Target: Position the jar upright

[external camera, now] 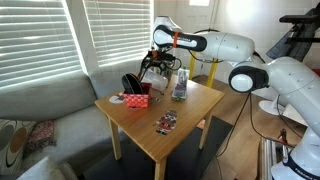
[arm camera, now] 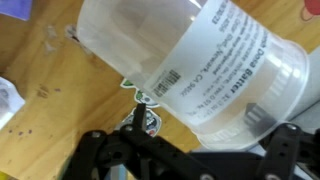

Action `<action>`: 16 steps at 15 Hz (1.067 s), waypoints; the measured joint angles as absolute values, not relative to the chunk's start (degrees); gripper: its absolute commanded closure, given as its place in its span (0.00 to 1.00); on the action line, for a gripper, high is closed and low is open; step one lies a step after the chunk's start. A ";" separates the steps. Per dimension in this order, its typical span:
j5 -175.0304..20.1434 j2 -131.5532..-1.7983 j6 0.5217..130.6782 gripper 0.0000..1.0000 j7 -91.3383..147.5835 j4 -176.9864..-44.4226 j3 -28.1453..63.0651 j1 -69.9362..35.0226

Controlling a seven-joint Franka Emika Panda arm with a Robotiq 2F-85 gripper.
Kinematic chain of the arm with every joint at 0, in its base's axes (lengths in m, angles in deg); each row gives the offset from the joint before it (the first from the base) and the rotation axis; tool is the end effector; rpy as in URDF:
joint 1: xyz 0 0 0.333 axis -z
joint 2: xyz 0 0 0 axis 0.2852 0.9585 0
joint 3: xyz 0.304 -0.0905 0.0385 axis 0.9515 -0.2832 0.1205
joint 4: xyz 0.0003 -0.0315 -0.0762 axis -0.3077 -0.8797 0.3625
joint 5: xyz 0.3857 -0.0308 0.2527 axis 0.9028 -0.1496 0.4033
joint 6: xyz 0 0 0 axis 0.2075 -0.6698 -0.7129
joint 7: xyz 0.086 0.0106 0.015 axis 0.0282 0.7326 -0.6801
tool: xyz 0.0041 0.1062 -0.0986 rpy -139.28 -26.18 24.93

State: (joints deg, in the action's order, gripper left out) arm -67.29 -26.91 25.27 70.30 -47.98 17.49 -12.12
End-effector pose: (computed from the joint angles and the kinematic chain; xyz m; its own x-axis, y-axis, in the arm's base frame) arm 0.8637 -0.0778 0.4271 0.5953 -0.8020 0.0496 -0.7889 -0.5951 -0.1532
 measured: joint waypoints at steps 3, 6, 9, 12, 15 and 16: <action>-67.29 -28.04 19.23 0.50 71.28 -47.98 17.35 -11.42; -67.14 -28.28 16.12 0.70 71.65 -47.98 17.48 -10.74; -66.55 -28.28 15.74 0.90 71.66 -47.98 18.13 -10.04; -64.83 -28.28 15.74 1.00 71.56 -47.98 19.39 -9.09; -62.65 -28.28 15.74 0.99 71.10 -47.98 21.19 -7.80; -62.16 -28.28 15.74 0.99 70.83 -47.98 21.71 -7.40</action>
